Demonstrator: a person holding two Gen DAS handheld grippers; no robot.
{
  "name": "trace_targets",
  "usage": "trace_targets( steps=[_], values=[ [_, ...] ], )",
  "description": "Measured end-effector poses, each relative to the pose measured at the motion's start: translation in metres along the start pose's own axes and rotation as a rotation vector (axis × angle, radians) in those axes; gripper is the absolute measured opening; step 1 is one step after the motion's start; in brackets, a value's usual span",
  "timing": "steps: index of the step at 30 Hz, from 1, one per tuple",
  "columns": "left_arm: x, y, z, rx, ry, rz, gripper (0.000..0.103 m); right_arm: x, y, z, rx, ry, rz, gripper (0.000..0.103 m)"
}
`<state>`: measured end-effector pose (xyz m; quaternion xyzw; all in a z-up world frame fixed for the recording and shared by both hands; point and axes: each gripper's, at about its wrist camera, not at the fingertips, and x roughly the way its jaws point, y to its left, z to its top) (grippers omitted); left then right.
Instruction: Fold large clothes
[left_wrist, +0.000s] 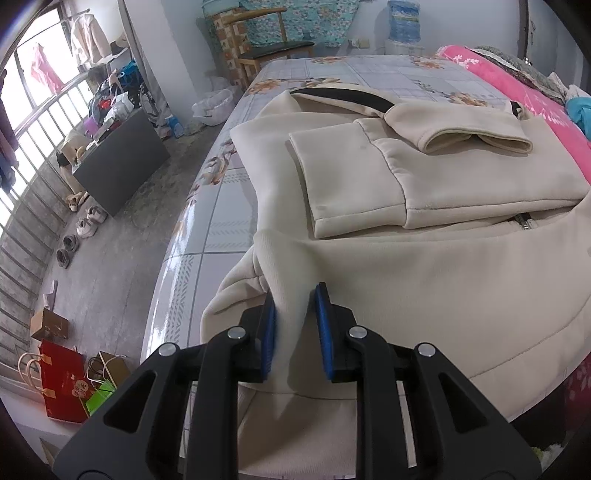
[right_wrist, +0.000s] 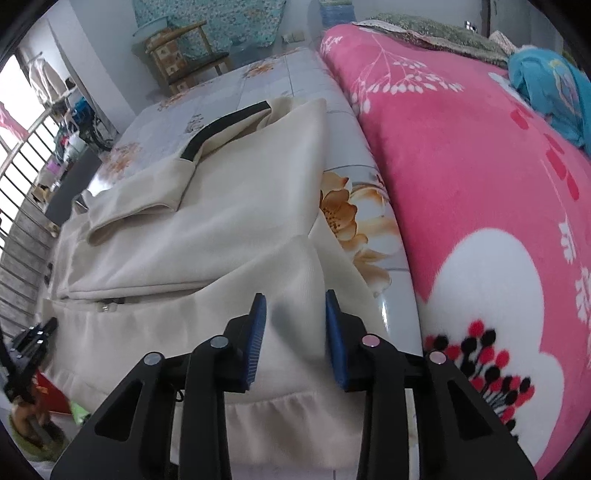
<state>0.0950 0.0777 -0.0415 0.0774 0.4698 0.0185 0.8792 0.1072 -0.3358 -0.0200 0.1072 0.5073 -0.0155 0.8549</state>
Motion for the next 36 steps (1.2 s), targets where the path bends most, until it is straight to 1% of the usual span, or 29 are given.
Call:
trace_targets(
  steps=[4, 12, 27, 36],
  values=[
    [0.0, 0.002, 0.0, -0.016, 0.004, -0.009, 0.02, 0.002, 0.008, -0.001, -0.054, -0.009, -0.057, 0.026],
    [0.0, 0.001, 0.0, -0.004, 0.001, -0.001, 0.02, 0.001, 0.023, -0.004, -0.146, -0.026, -0.159, 0.024],
    [-0.001, -0.006, -0.002, 0.022, -0.007, 0.038, 0.02, 0.005, 0.03, -0.008, -0.176, -0.031, -0.203, 0.024],
    [-0.001, -0.007, -0.002, 0.023, -0.009, 0.04, 0.02, 0.005, 0.032, -0.01, -0.183, -0.039, -0.22, 0.024]
  ],
)
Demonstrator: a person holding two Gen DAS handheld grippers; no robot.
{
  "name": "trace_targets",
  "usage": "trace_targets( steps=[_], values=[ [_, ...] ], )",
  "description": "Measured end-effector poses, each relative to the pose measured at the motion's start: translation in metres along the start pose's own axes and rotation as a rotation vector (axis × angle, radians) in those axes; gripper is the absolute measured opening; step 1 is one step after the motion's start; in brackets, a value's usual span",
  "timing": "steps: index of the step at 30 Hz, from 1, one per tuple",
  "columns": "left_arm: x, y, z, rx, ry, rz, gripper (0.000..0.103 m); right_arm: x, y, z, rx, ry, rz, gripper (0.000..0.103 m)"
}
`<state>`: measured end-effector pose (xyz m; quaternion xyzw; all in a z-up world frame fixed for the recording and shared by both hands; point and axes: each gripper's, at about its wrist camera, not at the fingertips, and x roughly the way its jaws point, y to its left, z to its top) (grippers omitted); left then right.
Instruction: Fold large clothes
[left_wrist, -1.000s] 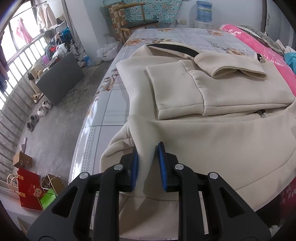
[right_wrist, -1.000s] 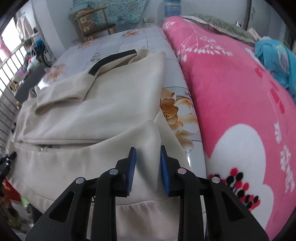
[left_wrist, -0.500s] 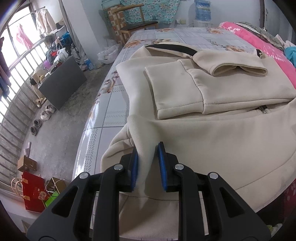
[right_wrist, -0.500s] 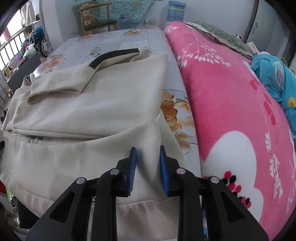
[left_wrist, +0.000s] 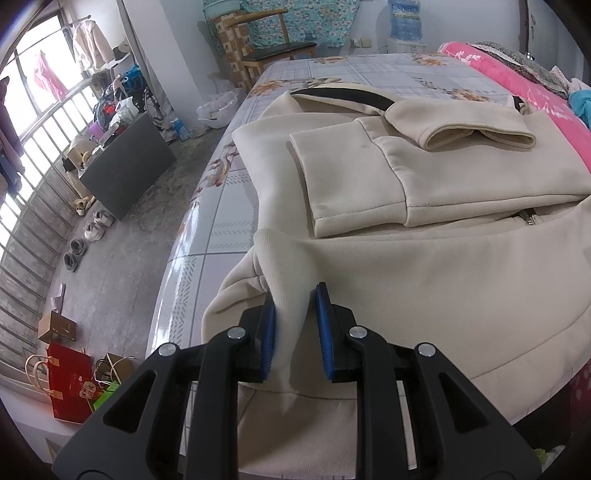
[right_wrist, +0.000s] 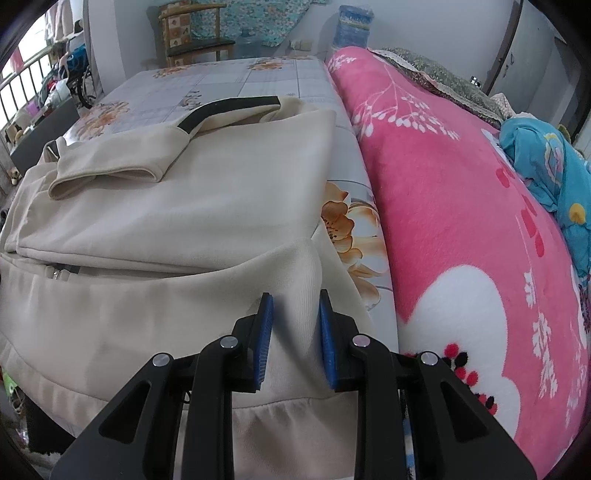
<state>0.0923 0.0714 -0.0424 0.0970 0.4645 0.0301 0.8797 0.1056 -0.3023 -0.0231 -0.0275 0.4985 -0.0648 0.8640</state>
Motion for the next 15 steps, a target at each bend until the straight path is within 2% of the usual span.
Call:
trace_targets(
  steps=[10, 15],
  values=[
    [-0.002, 0.0, 0.0, 0.027, -0.013, -0.014, 0.02, 0.0, 0.011, -0.002, -0.027, -0.016, -0.071, 0.024],
    [-0.001, 0.001, 0.0, 0.035, -0.008, -0.017, 0.021, 0.0, 0.011, -0.003, -0.026, -0.027, -0.078, 0.024]
  ],
)
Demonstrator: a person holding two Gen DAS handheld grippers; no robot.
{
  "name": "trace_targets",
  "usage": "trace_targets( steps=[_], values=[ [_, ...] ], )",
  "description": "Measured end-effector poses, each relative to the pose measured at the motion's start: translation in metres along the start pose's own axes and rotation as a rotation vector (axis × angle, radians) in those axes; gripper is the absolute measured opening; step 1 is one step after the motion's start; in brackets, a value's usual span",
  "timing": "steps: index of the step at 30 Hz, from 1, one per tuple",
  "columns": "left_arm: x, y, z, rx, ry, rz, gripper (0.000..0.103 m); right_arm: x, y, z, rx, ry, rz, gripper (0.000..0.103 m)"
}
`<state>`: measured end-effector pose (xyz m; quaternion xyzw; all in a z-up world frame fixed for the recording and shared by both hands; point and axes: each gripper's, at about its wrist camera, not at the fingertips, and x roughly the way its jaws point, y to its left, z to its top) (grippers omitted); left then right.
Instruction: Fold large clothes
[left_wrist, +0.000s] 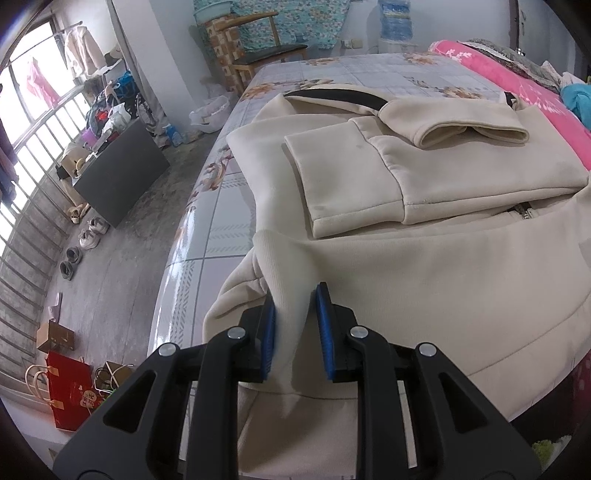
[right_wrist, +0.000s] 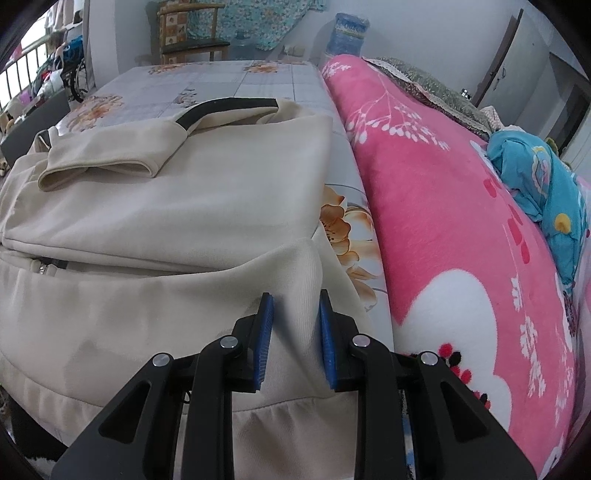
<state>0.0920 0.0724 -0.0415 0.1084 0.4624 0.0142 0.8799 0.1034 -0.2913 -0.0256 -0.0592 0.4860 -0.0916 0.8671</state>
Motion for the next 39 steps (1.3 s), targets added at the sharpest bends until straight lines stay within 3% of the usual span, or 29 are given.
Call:
trace_targets(
  steps=[30, 34, 39],
  values=[
    [-0.001, -0.007, -0.002, 0.037, -0.01, 0.042, 0.02, 0.002, -0.002, -0.002, 0.005, -0.01, 0.005, 0.024],
    [-0.007, -0.007, -0.005, 0.065, -0.038, 0.052, 0.008, -0.002, -0.005, -0.001, 0.031, -0.013, 0.015, 0.014],
    [-0.025, -0.001, -0.006, 0.062, -0.103, 0.033, 0.005, -0.013, -0.011, -0.001, 0.068, -0.043, 0.038, 0.007]
  ],
)
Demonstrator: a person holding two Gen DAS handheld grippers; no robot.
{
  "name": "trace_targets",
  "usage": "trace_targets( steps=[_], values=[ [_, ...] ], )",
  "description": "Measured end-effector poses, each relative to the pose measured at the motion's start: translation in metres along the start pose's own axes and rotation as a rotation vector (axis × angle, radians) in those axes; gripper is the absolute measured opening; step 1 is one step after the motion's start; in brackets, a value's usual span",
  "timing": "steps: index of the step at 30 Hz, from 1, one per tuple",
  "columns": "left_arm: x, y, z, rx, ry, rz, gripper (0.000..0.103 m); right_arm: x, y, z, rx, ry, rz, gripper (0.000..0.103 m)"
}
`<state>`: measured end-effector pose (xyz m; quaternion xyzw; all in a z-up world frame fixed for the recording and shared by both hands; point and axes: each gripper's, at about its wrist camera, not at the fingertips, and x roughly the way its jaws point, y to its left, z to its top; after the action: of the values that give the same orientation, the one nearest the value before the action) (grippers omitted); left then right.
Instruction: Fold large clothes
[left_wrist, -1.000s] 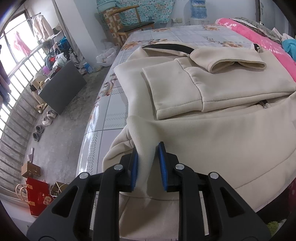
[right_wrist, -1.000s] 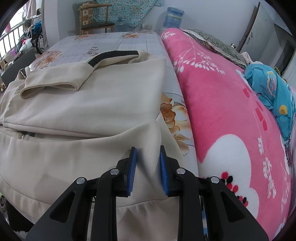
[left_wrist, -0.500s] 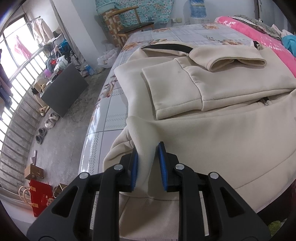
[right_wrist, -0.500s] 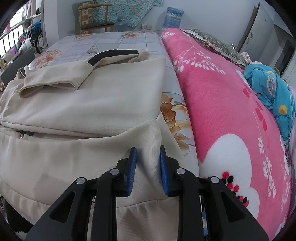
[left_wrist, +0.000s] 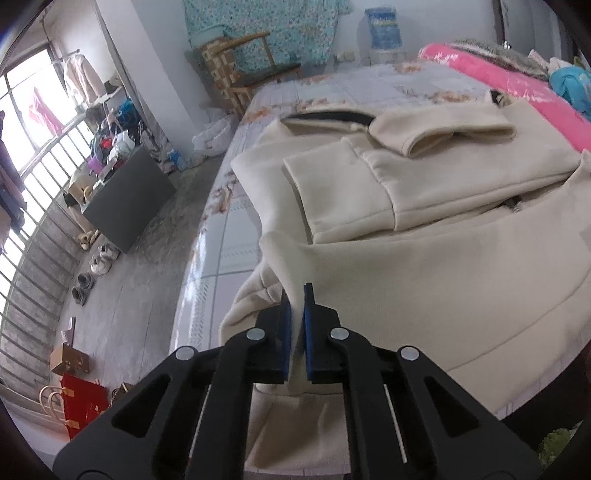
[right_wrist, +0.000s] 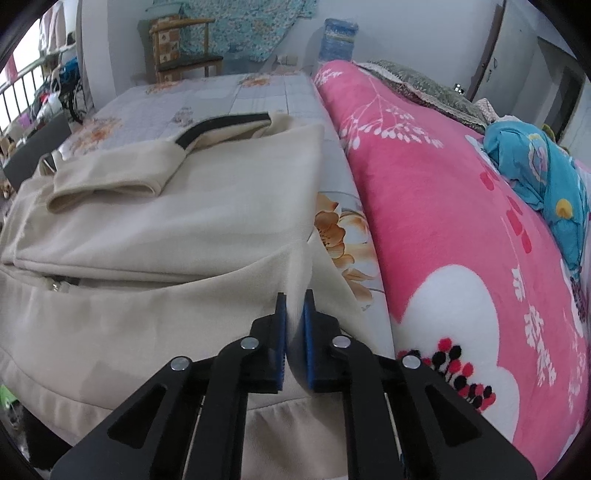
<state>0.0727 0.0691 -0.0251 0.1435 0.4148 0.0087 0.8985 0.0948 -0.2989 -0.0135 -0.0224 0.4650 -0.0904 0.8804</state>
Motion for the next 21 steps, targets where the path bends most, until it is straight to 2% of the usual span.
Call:
trace_targets(
  steps=[5, 11, 13, 17, 21],
  values=[
    [-0.028, 0.011, -0.003, -0.051, -0.092, -0.052, 0.005, -0.027, -0.002, -0.003, 0.032, -0.071, 0.005, 0.007],
    [-0.073, 0.032, -0.007, -0.139, -0.215, -0.151, 0.005, -0.076, -0.014, -0.013, 0.098, -0.172, 0.053, 0.006],
    [-0.089, 0.037, -0.007, -0.154, -0.255, -0.163, 0.004, -0.091, -0.018, -0.016, 0.113, -0.199, 0.059, 0.006],
    [-0.108, 0.046, 0.002, -0.173, -0.315, -0.184, 0.004, -0.113, -0.024, -0.013, 0.138, -0.247, 0.073, 0.006],
    [-0.11, 0.055, 0.024, -0.189, -0.359, -0.199, 0.004, -0.126, -0.026, 0.008, 0.141, -0.308, 0.093, 0.006]
  ],
)
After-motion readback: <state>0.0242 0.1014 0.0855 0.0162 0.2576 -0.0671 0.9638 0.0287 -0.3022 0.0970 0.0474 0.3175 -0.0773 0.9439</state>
